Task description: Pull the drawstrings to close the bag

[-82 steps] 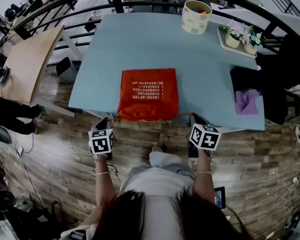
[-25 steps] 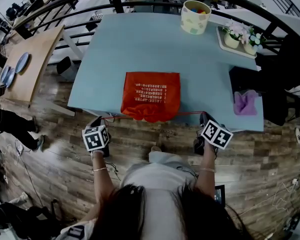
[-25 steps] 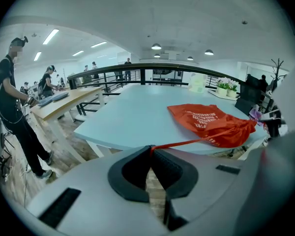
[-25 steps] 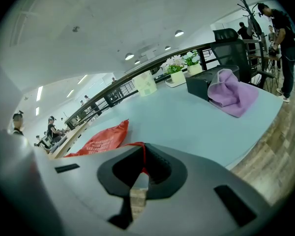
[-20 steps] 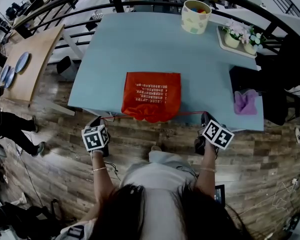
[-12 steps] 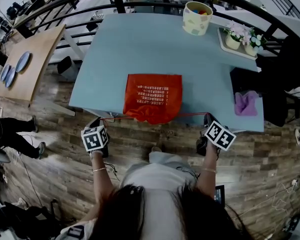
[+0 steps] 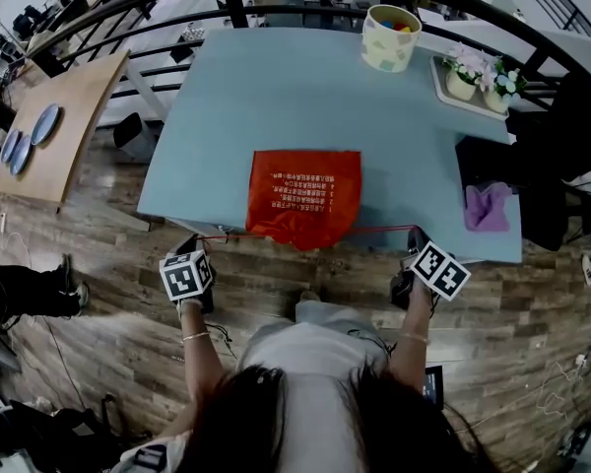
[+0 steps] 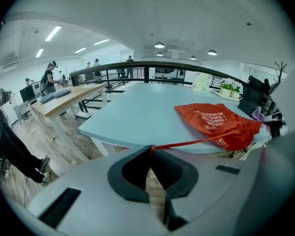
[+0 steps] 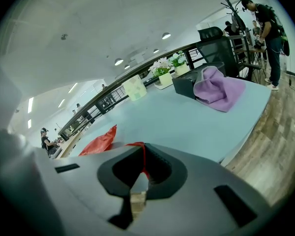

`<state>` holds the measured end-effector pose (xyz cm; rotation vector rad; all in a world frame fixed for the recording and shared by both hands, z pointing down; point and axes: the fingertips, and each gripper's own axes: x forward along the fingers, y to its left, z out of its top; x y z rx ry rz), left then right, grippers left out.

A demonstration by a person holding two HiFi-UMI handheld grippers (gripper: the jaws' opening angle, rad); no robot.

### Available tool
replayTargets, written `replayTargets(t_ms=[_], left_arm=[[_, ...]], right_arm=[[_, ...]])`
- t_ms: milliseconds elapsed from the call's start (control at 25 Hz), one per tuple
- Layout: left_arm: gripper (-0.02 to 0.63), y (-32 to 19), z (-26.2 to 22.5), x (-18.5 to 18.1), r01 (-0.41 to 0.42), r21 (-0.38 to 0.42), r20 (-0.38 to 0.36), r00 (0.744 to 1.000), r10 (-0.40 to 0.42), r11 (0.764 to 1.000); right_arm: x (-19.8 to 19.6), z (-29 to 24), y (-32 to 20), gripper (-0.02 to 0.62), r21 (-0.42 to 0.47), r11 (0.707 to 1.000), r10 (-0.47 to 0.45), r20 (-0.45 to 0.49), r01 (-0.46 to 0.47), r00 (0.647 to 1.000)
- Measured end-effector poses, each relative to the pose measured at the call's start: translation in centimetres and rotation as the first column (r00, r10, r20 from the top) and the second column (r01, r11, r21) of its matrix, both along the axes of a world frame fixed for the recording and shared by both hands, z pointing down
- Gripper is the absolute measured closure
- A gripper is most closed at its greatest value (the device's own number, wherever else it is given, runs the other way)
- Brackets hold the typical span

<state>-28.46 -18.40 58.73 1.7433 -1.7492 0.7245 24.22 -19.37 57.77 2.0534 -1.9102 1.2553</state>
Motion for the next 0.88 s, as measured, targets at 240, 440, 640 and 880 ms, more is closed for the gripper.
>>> replayTargets(t_ms=[240, 440, 640, 880], left_arm=[[0.589, -0.5, 0.2, -0.2, 0.003, -0.005, -0.004, 1.000, -0.003, 1.000], [0.590, -1.0, 0.2, -0.3, 0.008, -0.008, -0.005, 1.000, -0.008, 1.000], [0.590, -1.6, 0.5, -0.2, 0.011, -0.014, -0.008, 1.000, -0.011, 1.000], [0.589, -2.3, 0.8, 0.1, 0.009, -0.018, -0.014, 1.000, -0.009, 1.000]], right_arm=[[0.7, 0.1, -0.2, 0.572, -0.004, 1.000, 0.023, 0.003, -0.023, 1.000], [1.1, 0.2, -0.5, 0.572, -0.007, 0.999, 0.033, 0.005, -0.033, 0.999], [1.6, 0.5, -0.9, 0.572, -0.013, 0.999, 0.042, 0.004, -0.042, 0.999], [2.1, 0.7, -1.3, 0.572, -0.019, 0.999, 0.047, -0.006, -0.047, 0.999]])
